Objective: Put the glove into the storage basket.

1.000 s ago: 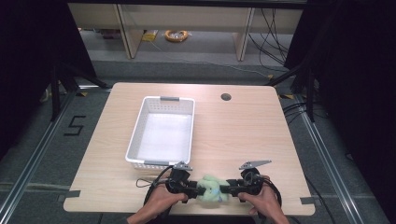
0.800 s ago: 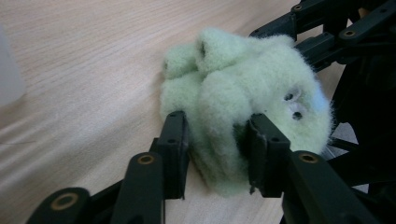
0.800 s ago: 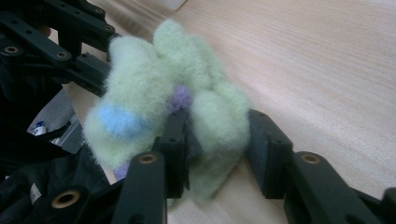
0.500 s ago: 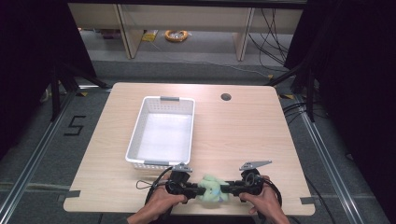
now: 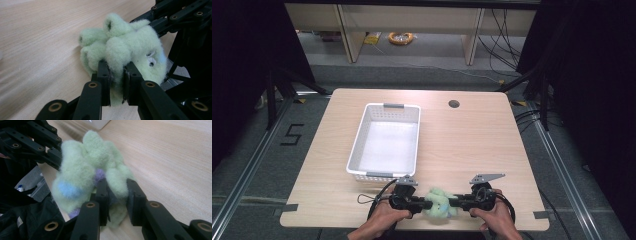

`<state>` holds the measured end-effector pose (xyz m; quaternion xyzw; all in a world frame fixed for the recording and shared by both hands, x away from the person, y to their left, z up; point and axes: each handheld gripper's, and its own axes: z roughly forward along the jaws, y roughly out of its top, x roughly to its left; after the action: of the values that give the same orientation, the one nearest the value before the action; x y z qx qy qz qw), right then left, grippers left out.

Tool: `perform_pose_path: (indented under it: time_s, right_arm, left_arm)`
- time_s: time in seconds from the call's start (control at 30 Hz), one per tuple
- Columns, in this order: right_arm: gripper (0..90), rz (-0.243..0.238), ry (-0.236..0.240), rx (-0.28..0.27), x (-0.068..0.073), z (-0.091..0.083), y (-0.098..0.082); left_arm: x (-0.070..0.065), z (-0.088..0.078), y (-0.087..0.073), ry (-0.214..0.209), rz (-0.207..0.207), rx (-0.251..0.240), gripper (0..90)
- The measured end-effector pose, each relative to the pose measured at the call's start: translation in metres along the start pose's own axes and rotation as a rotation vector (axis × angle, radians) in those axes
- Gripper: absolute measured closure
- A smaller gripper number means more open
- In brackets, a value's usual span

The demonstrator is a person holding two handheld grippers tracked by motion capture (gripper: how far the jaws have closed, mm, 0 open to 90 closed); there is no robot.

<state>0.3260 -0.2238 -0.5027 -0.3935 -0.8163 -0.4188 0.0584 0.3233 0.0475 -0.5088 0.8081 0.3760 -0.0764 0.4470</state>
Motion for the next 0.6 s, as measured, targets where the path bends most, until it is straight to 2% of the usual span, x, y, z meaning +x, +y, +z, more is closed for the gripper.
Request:
perform_pose_path:
  time_s: [0.03, 0.1, 0.23, 0.27, 0.3, 0.33, 0.37, 0.43, 0.47, 0.5, 0.53, 0.6]
  right_arm:
    - [75.0, 0.003, -0.019, 0.001, 0.001, -0.002, 0.0]
    - [75.1, 0.003, -0.023, 0.002, 0.002, -0.002, 0.0]
    - [75.2, 0.011, -0.008, -0.011, 0.006, -0.004, 0.002]
    - [75.3, -0.002, -0.016, -0.019, 0.008, -0.006, 0.004]
    - [75.3, -0.002, -0.016, -0.019, 0.008, -0.006, 0.004]
    - [75.3, 0.014, 0.002, -0.023, 0.013, -0.008, 0.006]
    - [75.3, 0.014, 0.002, -0.023, 0.013, -0.008, 0.006]
    - [75.4, 0.009, 0.008, -0.033, 0.017, -0.01, 0.009]
    - [75.4, 0.004, 0.001, -0.027, 0.018, -0.011, 0.01]
    - [75.4, 0.004, 0.001, -0.027, 0.018, -0.011, 0.01]
    - [75.4, -0.019, -0.01, -0.036, 0.02, -0.013, 0.013]
    - [75.3, -0.004, 0.002, -0.038, 0.022, -0.014, 0.013]
  left_arm:
    - [-0.001, -0.001, 0.0, -0.004, -0.007, -0.001, 77.6]
    - [-0.001, -0.001, 0.001, -0.014, -0.009, -0.001, 77.6]
    - [-0.002, -0.005, 0.001, -0.022, -0.007, -0.004, 77.7]
    - [-0.002, -0.006, 0.001, -0.023, -0.01, -0.007, 77.8]
    - [-0.003, -0.009, 0.001, -0.011, 0.0, -0.003, 77.8]
    - [-0.004, -0.01, 0.001, -0.018, 0.0, -0.011, 77.8]
    - [-0.004, -0.012, 0.001, -0.031, -0.008, -0.015, 77.8]
    - [-0.005, -0.018, 0.001, -0.023, 0.007, -0.023, 77.8]
    - [-0.005, -0.019, 0.001, -0.036, 0.001, -0.024, 77.8]
    - [-0.005, -0.019, 0.001, -0.036, 0.001, -0.024, 77.8]
    - [-0.007, -0.021, 0.001, -0.023, 0.001, -0.019, 77.8]
    - [-0.007, -0.022, 0.002, -0.023, 0.006, -0.02, 77.8]
